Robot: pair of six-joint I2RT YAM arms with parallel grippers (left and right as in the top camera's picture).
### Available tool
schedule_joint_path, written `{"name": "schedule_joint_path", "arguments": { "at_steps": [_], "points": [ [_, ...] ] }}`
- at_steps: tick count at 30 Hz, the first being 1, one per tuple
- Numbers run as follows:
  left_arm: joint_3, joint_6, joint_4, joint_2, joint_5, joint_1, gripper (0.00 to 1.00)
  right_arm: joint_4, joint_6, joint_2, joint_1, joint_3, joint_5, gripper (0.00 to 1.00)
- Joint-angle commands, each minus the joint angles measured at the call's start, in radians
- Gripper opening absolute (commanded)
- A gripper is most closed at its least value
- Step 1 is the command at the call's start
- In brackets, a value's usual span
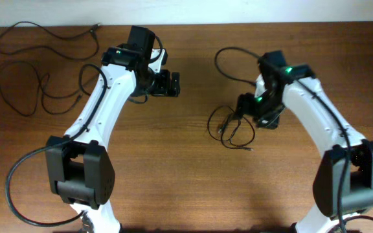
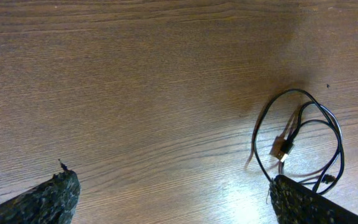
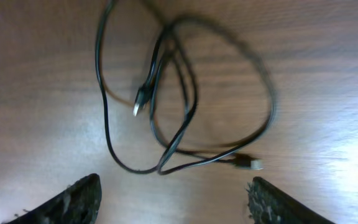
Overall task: Untangle cables
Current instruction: 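Move the right gripper down onto the small coiled cable in the center, then grasp the coiled cable with the right gripper and lift it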
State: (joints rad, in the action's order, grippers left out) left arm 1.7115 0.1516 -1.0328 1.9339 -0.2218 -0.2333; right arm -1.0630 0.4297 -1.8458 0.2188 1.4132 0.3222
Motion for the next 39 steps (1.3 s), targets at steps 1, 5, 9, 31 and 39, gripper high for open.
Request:
{"name": "schedule_joint_path", "arguments": {
  "at_steps": [1, 5, 9, 31, 39],
  "points": [
    [-0.010, 0.012, -0.002, -0.002, 0.010, -0.004, 0.99, 0.100, 0.049, -0.002, 0.050, -0.098, 0.060, 0.61],
    [-0.010, 0.012, 0.000, -0.002, 0.010, -0.004, 0.99, 0.130, 0.050, -0.002, 0.063, -0.128, 0.059, 0.49],
    [-0.010, 0.012, 0.000, -0.002, 0.010, -0.004, 0.99, 0.134, 0.050, -0.003, 0.063, -0.131, 0.029, 0.37],
    [-0.010, 0.012, 0.000, -0.002, 0.010, -0.004, 0.99, 0.208, 0.083, -0.012, 0.064, -0.161, 0.026, 0.31],
    [-0.010, 0.012, 0.000, -0.002, 0.010, -0.004, 0.99, 0.215, 0.084, -0.013, 0.064, -0.161, 0.018, 0.30]
  ]
}}
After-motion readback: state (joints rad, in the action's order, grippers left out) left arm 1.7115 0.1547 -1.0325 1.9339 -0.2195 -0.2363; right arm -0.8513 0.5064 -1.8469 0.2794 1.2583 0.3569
